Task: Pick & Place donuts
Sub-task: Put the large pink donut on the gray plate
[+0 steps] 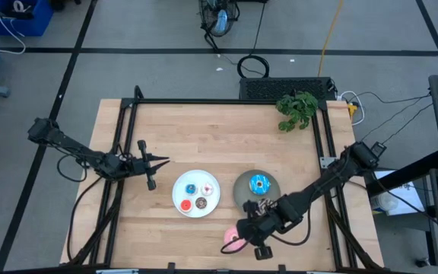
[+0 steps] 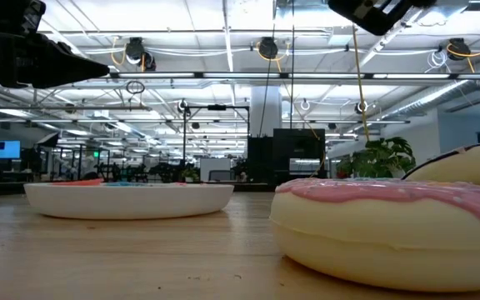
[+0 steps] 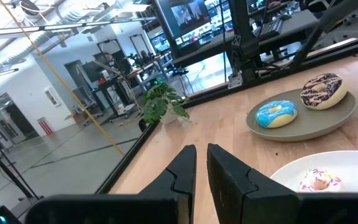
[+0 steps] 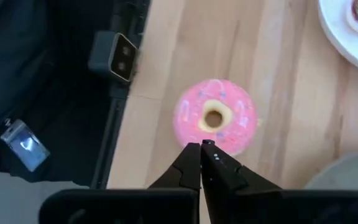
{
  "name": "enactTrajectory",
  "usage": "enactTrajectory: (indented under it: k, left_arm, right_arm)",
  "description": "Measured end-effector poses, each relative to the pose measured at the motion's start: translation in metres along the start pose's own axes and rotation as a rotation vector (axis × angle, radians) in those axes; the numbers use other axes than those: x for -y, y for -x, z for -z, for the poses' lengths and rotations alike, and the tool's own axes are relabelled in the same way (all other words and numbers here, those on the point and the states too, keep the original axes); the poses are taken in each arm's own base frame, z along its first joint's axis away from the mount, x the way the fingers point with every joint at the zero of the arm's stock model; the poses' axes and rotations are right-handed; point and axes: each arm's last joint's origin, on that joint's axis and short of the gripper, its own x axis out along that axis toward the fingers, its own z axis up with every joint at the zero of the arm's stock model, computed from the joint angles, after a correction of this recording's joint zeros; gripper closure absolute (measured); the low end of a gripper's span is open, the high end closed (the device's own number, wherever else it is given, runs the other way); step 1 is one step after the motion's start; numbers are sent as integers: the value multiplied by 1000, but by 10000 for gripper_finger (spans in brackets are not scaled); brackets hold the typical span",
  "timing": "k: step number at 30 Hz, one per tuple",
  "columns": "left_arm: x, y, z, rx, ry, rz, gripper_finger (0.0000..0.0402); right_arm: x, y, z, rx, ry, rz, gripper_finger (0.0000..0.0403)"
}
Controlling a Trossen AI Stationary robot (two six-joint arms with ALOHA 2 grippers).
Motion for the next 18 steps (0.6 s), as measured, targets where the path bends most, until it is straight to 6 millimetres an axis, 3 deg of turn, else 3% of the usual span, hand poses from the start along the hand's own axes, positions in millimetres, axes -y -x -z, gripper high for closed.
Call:
enactTrajectory:
  k: [8,18]
  left_arm:
    - [0,0,0,1,2,1,355]
    - [0,0,0,1,47,1,355]
  right_arm:
    - [3,0,-10,120,48,77,400]
    - [53,4,-27,88,56,109,402]
